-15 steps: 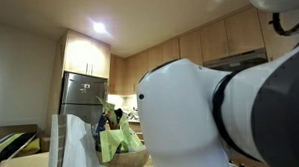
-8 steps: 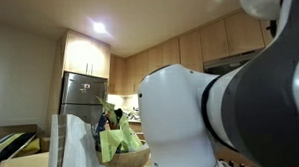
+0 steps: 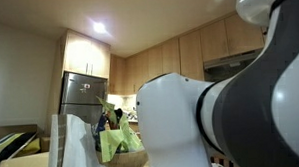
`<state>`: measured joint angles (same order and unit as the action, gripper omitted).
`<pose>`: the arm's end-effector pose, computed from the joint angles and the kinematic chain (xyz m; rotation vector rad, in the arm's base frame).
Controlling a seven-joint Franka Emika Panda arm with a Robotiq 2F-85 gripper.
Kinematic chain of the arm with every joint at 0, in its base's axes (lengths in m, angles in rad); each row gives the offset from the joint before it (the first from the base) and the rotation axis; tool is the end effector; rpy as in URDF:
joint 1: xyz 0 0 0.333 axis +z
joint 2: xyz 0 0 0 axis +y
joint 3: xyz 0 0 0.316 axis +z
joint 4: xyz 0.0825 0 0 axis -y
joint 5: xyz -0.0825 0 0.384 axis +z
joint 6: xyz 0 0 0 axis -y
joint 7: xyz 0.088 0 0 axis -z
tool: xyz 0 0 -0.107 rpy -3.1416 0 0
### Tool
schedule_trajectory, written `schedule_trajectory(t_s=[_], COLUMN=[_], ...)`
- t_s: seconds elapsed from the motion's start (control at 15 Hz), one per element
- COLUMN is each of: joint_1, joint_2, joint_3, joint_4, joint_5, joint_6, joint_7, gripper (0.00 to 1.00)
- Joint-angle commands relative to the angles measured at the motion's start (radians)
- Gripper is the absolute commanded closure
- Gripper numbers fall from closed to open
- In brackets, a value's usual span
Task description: Move the green towel to the right then fold the green towel
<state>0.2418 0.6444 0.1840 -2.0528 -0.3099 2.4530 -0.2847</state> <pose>0.5055 0.2347 0.1057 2.7166 1.3953 -0.3299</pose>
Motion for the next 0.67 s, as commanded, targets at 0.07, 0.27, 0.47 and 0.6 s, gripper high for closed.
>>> schedule_trajectory(t_s=[0.07,0.27,0.47,0.6], joint_1=[-0.001,-0.014,-0.002,0.004], joint_2=[0.009,0.043,0.05,0.051], joint_3=[0.0,0.024,0.022,0.021], joint_4=[0.008,0.028,0.039,0.044], joint_5=[0.004,0.019,0.013,0.012], joint_6=[-0.007,-0.025,-0.032,-0.036], joint_7=[0.0,-0.041,-0.028,-0.021], gripper=[0.0,0.0,0.0,0.0])
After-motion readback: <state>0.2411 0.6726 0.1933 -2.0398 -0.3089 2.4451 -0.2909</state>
